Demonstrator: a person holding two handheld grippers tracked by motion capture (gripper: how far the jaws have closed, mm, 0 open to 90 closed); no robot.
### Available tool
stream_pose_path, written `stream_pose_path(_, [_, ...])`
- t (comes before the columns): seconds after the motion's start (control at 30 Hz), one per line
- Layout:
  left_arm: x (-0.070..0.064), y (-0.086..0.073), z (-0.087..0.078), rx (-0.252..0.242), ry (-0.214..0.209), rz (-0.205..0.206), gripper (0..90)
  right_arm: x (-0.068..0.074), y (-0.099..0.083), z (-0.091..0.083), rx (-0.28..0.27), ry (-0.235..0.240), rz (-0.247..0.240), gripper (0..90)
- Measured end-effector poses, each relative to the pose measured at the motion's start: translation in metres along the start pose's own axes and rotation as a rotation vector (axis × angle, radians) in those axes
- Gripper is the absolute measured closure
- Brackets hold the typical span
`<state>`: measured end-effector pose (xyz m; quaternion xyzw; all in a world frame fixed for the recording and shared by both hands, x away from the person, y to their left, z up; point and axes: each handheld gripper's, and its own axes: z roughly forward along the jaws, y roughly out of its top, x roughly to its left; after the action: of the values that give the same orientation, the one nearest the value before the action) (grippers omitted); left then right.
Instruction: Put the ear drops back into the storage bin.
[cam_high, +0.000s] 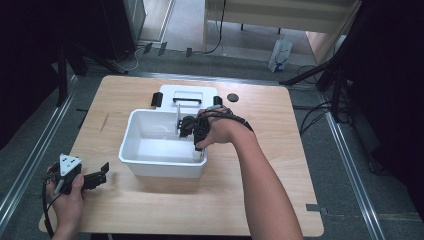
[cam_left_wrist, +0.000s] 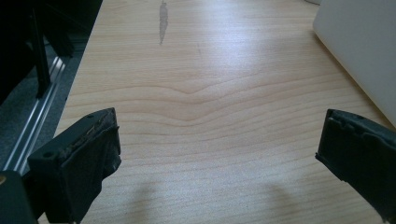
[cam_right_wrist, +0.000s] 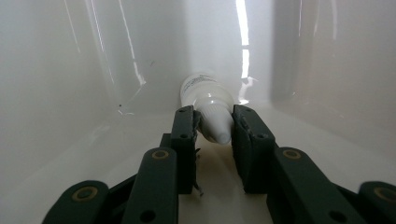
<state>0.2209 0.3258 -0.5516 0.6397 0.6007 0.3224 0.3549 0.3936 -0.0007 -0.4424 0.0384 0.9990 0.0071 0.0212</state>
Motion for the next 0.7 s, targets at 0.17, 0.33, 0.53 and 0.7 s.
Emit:
stream_pose_path(0.17, [0.000,0.000,0.000,0.000,0.000,-0.001,0.0,0.001,0.000,0.000,-0.001,0.006,-0.003,67.7])
stream_pose_path(0.33, [0.000,0.000,0.001,-0.002,0.001,-0.004,0.0,0.003,-0.003,-0.003,-0.027,0.003,-0.019,67.7])
stream_pose_path(0.53, [0.000,0.000,0.000,0.000,0.002,0.002,0.0,0.001,-0.007,-0.014,-0.066,-0.002,-0.004,63.8])
stream_pose_path(0.7, [-0.001,0.000,0.001,-0.003,0.005,0.003,0.0,0.001,-0.010,-0.027,-0.099,-0.007,0.024,55.5])
